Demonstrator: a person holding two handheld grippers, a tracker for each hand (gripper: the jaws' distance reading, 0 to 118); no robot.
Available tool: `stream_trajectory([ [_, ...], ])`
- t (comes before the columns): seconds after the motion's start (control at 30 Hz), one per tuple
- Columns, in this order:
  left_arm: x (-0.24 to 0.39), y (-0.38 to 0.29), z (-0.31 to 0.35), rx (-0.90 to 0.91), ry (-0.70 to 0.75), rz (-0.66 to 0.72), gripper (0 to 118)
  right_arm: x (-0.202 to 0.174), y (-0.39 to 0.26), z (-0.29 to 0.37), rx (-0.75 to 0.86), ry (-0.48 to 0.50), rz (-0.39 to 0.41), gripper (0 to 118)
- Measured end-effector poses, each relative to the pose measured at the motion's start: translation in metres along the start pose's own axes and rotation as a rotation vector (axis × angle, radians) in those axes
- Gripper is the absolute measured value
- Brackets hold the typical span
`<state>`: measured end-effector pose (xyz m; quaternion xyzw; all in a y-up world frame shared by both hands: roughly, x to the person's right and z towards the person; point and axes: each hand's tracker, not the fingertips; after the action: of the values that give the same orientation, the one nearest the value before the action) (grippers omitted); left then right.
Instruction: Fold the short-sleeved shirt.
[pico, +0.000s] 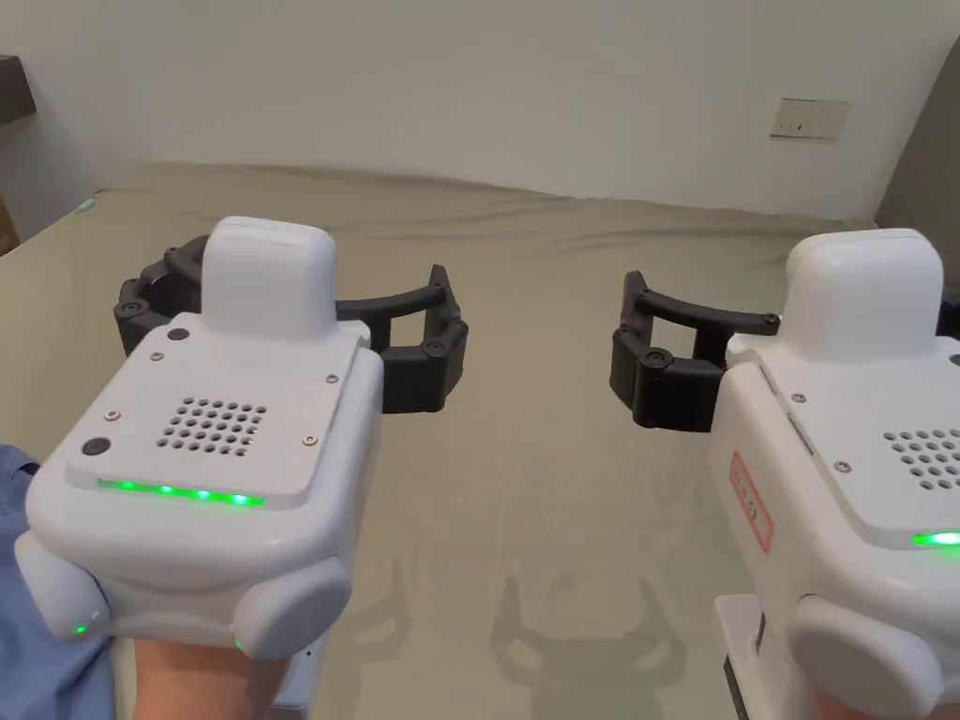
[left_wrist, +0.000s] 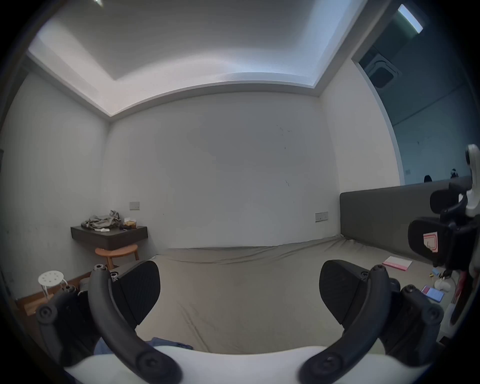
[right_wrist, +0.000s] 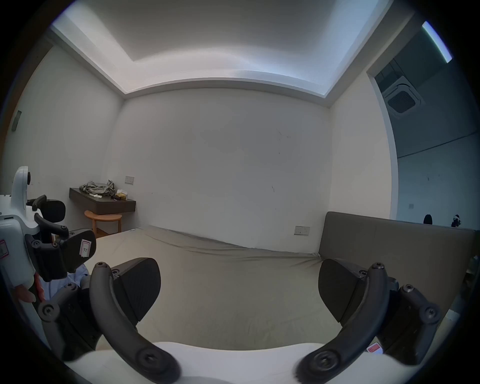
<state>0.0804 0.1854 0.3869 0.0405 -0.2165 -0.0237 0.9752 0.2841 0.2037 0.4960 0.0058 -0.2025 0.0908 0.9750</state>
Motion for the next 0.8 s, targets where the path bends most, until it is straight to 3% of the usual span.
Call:
stream_trajectory([
  [0.4,0.010,0.002,0.004,0.020,0.012,-0.081,118,0.000,-0.006,-0.002,-0.053,0.014,-0.019,118],
  [0.57,0.009,0.002,0.002,0.006,-0.001,-0.068,116,0.000,-0.005,-0.002,-0.060,0.021,0.012,118],
  [0.63,0.010,0.001,0.002,0.002,-0.002,-0.058,102,-0.001,-0.005,-0.002,-0.063,0.032,0.010,118],
  [0.73,0.010,0.001,0.002,0.007,0.011,-0.056,55,-0.001,-0.005,-0.002,-0.071,0.050,0.006,112],
  [0.8,0.010,0.000,0.000,-0.001,0.011,-0.061,45,-0.004,-0.006,0.000,-0.071,0.053,0.011,105],
])
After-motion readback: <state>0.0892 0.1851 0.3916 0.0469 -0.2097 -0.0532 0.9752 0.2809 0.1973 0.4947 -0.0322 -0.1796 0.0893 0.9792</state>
